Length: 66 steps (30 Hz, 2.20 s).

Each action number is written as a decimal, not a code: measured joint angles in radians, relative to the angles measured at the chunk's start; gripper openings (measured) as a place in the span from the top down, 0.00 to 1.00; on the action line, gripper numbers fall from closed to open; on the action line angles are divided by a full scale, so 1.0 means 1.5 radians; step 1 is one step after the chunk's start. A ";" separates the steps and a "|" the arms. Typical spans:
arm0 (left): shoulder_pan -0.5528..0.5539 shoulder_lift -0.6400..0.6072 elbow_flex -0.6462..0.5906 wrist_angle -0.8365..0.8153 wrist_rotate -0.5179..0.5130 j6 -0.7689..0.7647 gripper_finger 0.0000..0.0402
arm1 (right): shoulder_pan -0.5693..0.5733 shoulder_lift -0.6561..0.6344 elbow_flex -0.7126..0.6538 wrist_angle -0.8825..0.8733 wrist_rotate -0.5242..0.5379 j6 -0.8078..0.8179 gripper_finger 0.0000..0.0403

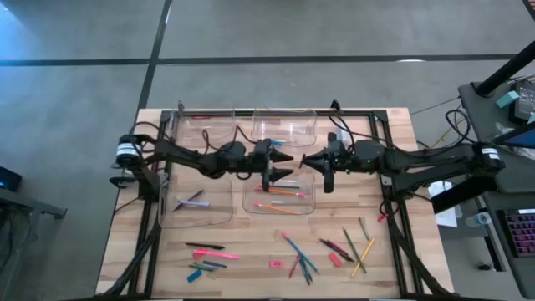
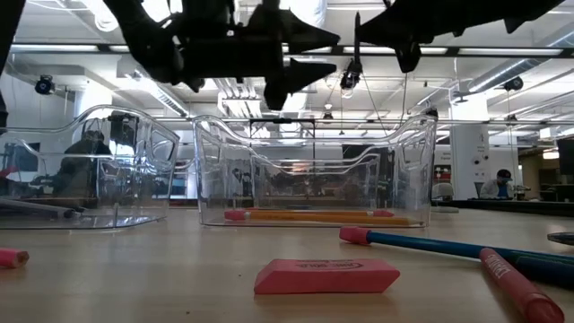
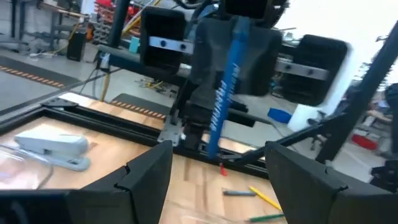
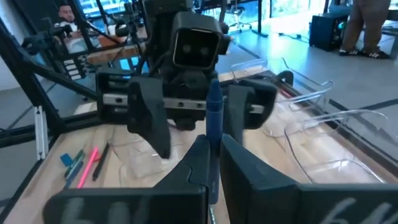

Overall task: Sort crayons/erasers/pens/pencils in bins
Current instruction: Put the top blue crayon into the top left transparent bin

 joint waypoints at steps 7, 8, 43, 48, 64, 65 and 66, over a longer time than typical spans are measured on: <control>0.001 0.029 0.050 -0.055 -0.020 0.027 0.40 | 0.000 0.025 0.000 0.015 -0.014 -0.002 0.97; 0.001 0.031 0.053 -0.056 -0.020 0.031 0.40 | 0.000 0.027 0.000 0.017 -0.014 -0.002 0.97; 0.006 0.014 0.058 -0.131 -0.018 0.099 0.97 | -0.022 0.048 0.000 0.051 -0.011 -0.019 0.73; 0.028 -0.057 0.051 -0.240 -0.021 0.137 0.97 | -0.022 0.032 0.000 0.021 -0.011 -0.025 0.53; 0.163 -0.341 0.042 -0.929 -0.363 0.309 0.96 | -0.022 -0.040 -0.002 -0.138 -0.009 -0.025 0.41; 0.181 -0.346 0.041 -0.961 -0.386 0.310 0.96 | -0.022 -0.037 -0.004 -0.138 -0.009 -0.029 0.42; 0.200 -0.347 0.040 -0.992 -0.401 0.310 0.96 | -0.022 -0.033 -0.005 -0.138 -0.009 -0.033 0.42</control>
